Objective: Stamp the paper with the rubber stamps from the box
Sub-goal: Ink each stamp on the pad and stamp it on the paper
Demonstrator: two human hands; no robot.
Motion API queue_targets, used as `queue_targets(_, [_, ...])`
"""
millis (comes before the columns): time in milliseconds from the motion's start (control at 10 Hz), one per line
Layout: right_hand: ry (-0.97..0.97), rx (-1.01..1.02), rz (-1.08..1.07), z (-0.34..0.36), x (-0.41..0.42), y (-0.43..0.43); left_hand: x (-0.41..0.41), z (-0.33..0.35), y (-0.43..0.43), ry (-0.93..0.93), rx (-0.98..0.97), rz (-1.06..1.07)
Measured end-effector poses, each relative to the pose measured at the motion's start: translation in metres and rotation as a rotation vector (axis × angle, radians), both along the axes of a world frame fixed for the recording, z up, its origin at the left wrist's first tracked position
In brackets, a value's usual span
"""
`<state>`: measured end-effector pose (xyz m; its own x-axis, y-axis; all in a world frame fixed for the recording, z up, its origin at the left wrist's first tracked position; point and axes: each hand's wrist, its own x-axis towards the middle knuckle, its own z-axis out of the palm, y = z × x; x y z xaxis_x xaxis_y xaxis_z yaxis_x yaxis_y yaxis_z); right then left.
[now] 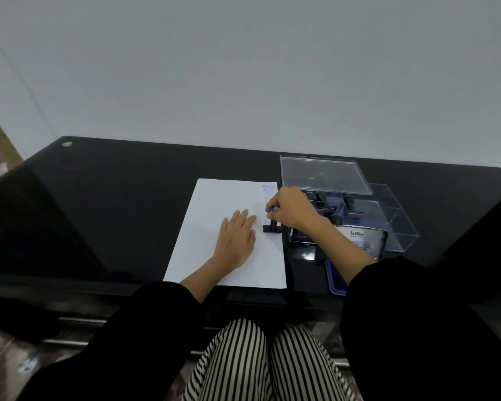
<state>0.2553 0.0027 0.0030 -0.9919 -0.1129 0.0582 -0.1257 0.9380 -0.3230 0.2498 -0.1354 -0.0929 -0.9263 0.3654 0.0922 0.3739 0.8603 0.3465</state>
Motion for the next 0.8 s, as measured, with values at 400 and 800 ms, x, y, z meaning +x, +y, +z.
queue_targets(400, [-0.021,0.014,-0.011,0.0009,0.0008,-0.0011,0.0032,-0.0007,-0.0007,0.008,-0.08,-0.009])
queue_targets(800, [-0.032,0.032,-0.017,0.0006,0.0005,-0.003,0.0034,-0.0033,-0.0008,0.031,-0.073,-0.002])
